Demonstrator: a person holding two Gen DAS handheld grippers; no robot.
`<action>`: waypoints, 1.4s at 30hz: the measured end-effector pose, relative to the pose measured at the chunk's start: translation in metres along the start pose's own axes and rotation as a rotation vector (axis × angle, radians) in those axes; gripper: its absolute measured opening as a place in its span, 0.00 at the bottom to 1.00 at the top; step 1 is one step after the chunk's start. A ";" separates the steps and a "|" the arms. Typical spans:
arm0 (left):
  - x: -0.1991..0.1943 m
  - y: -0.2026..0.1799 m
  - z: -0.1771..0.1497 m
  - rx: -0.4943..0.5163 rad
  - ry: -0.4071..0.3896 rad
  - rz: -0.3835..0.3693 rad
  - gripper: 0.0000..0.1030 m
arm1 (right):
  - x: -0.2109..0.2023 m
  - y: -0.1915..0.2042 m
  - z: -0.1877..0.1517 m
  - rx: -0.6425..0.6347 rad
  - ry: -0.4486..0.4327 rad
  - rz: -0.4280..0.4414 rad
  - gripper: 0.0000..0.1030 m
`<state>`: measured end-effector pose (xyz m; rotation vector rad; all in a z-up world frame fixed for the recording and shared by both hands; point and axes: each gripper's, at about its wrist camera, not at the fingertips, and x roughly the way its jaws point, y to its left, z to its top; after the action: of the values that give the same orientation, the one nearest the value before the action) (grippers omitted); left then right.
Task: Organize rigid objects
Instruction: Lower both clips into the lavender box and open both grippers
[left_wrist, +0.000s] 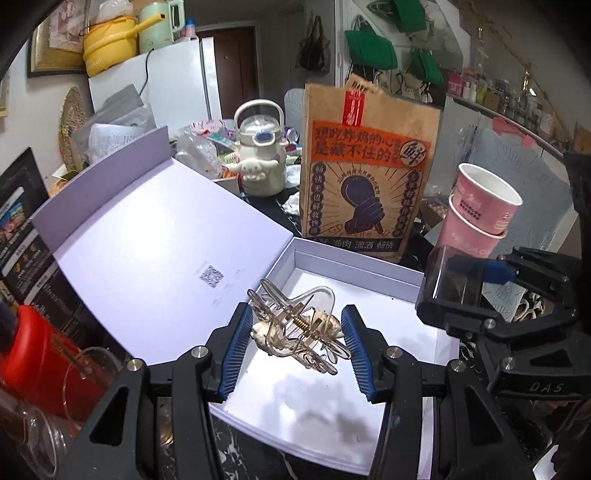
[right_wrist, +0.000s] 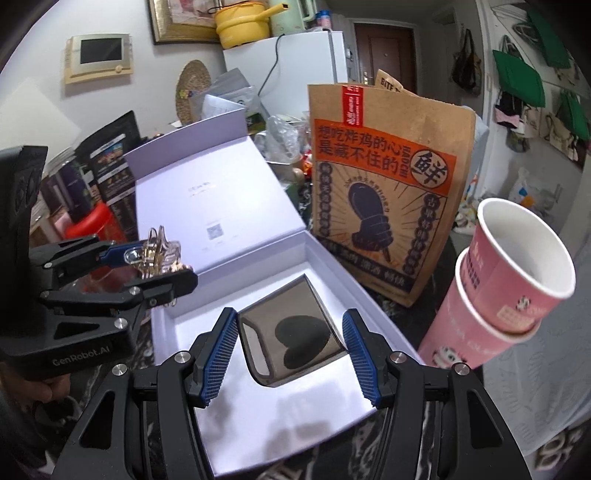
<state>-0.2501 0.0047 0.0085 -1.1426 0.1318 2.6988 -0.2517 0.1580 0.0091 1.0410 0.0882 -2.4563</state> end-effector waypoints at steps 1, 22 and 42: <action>0.004 0.000 0.001 -0.001 0.011 -0.007 0.48 | 0.003 -0.002 0.002 0.001 0.004 -0.002 0.57; 0.085 0.009 -0.002 -0.042 0.249 -0.059 0.48 | 0.059 -0.027 0.007 0.038 0.106 0.016 0.57; 0.094 0.005 -0.007 -0.008 0.261 -0.068 0.48 | 0.067 -0.033 0.001 0.038 0.147 -0.003 0.67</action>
<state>-0.3102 0.0136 -0.0642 -1.4701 0.1190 2.4833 -0.3078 0.1604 -0.0406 1.2381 0.0908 -2.3895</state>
